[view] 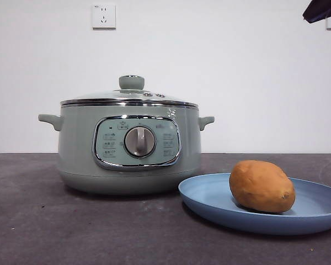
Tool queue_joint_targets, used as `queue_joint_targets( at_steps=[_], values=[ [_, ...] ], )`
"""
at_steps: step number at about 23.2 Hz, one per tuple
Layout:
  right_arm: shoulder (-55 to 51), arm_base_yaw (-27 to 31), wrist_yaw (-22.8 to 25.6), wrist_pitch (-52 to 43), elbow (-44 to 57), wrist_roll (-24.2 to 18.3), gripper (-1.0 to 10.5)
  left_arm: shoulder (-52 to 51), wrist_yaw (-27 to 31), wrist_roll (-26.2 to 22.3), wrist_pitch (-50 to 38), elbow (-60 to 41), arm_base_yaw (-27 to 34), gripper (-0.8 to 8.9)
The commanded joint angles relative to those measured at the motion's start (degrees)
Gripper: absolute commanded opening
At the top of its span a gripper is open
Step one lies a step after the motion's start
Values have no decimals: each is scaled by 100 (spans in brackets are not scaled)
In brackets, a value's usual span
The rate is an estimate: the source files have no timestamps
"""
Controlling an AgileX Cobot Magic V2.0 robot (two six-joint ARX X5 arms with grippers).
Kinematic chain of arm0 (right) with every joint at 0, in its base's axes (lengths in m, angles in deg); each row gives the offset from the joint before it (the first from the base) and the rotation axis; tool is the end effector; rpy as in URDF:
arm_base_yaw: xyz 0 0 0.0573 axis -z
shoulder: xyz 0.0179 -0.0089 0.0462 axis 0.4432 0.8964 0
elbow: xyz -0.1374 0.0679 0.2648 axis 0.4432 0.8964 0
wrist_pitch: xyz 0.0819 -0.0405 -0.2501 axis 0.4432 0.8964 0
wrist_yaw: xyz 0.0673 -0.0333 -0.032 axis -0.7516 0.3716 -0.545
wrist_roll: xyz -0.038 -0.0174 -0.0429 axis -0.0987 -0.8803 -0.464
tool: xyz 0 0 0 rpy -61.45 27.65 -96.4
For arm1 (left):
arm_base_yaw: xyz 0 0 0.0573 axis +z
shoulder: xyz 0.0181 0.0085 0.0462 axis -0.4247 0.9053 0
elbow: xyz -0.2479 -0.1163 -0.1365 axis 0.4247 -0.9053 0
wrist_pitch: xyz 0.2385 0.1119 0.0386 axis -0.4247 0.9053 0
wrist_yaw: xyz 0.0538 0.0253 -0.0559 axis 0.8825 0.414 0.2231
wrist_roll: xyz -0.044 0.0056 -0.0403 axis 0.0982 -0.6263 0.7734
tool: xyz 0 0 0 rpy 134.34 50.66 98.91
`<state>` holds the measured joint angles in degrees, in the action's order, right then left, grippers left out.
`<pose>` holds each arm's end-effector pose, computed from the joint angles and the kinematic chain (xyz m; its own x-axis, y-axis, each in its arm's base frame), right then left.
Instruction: Take the potato out from the steamer,put the potato on the plate,close the lid
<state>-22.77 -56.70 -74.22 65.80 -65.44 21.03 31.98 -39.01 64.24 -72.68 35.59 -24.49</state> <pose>0.0935 0.0686 0.3124 0.5213 0.6607 -0.5401 -0.5863 0.7372 0.3359 0.0827 0.0000 0.1863 0.9998 -0.0152 -0.0142 0.0154 0.9998 0.0121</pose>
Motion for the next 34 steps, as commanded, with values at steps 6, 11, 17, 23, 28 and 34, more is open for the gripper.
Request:
queue_joint_targets(
  at_steps=[6, 11, 17, 23, 28, 34],
  values=[
    [-7, -9, 15, -31, -39, 33, 2, -498, 321, 118, 225, -372, 22, -4],
    [-7, -9, 13, -31, -39, 33, 2, -540, 433, 118, 516, -376, 22, -4],
    [-7, -9, 15, -28, -39, 33, 2, -540, 413, 175, 1012, -376, 111, -4],
    [-7, -9, 15, -28, -39, 33, 2, -540, 323, 756, 1213, -376, 321, -4],
    [-7, -9, 15, -31, -39, 33, 2, -540, 129, 1104, 1215, -374, 356, -4],
    [-7, -9, 15, -31, -39, 33, 2, -540, 129, 1106, 1215, -374, 356, -4]
  ],
)
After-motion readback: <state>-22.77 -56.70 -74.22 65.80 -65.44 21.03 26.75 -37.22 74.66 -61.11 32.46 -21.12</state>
